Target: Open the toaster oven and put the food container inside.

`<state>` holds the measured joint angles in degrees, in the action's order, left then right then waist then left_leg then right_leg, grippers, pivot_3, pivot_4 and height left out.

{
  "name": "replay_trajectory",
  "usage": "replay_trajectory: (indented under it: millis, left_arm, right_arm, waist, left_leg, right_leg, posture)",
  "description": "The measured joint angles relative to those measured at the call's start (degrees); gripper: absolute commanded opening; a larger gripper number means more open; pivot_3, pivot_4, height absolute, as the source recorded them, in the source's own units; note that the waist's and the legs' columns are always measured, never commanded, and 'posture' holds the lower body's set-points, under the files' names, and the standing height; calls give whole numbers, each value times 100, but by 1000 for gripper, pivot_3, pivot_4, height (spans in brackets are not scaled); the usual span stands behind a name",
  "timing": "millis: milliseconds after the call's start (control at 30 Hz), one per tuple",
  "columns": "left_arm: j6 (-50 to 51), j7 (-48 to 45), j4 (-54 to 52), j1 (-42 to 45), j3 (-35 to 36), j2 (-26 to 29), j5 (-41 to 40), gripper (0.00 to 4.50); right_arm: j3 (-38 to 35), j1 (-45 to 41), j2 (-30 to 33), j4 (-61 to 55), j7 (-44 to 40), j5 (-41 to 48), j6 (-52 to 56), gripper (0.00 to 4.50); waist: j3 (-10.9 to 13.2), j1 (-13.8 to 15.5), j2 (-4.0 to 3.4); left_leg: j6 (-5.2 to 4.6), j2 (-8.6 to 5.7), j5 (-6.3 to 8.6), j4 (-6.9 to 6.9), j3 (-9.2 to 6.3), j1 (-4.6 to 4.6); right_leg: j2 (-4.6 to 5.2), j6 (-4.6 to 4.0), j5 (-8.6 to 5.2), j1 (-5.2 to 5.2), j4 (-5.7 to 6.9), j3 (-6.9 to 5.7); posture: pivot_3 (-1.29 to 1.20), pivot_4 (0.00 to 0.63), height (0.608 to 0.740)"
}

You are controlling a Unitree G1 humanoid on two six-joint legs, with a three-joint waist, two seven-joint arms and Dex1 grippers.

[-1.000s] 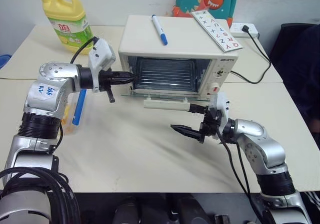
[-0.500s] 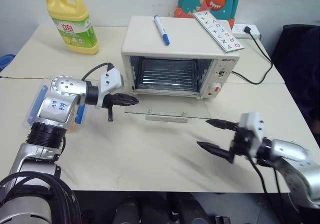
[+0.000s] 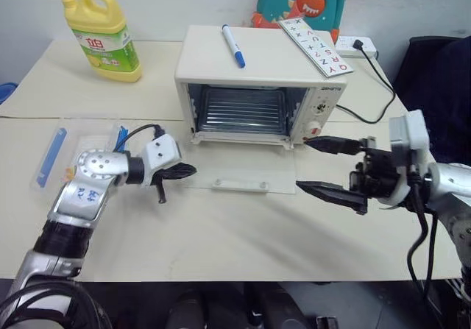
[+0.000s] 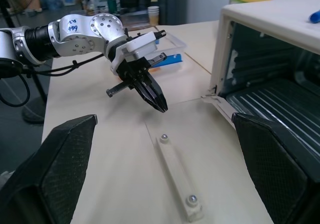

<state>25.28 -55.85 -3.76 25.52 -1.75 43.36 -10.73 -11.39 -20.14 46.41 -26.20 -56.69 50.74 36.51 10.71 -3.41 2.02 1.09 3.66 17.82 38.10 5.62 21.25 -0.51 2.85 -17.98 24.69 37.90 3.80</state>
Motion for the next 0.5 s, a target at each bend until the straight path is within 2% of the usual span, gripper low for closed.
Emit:
replay_trajectory:
  millis: [167, 300, 400, 500]
  left_arm:
    - [1800, 528, -1954, -1712, 1862, 59, -998, 2323]
    - [3146, 1142, -3403, -3392, 4055, -773, -1695, 3667]
    - [3839, 1647, -3813, -3573, 5015, -1273, -2099, 4468]
    - [4679, 2403, -3806, -3000, 5858, -1813, -2453, 4468]
  right_arm:
    - [751, -797, -248, 608, -442, -288, -51, 4500]
    - [1223, -1414, -477, 1294, -1005, -574, -196, 4500]
    - [1389, -1664, -620, 1581, -1280, -702, -280, 4500]
    - [1518, -1860, -711, 1795, -1519, -807, -303, 4500]
  waist:
    - [0, -10, 0]
    - [1, -42, 2]
    - [0, 71, 4]
    - [-1, 130, 7]
  left_leg:
    - [1, 1, 0, -1, -13, -1]
    - [0, -1, 1, 3, -21, -4]
    - [-1, -10, 1, 5, -39, -5]
    - [-2, -16, 1, 7, -39, -7]
  right_leg:
    - [7, -4, -2, -4, 0, -12]
    - [15, -4, -3, -13, -5, -22]
    - [18, -5, -2, -23, -6, -35]
    - [20, -4, -1, -27, -7, -36]
  posture:
    - [0, 150, 740]
    - [0, 150, 740]
    - [0, 150, 740]
    - [0, 150, 740]
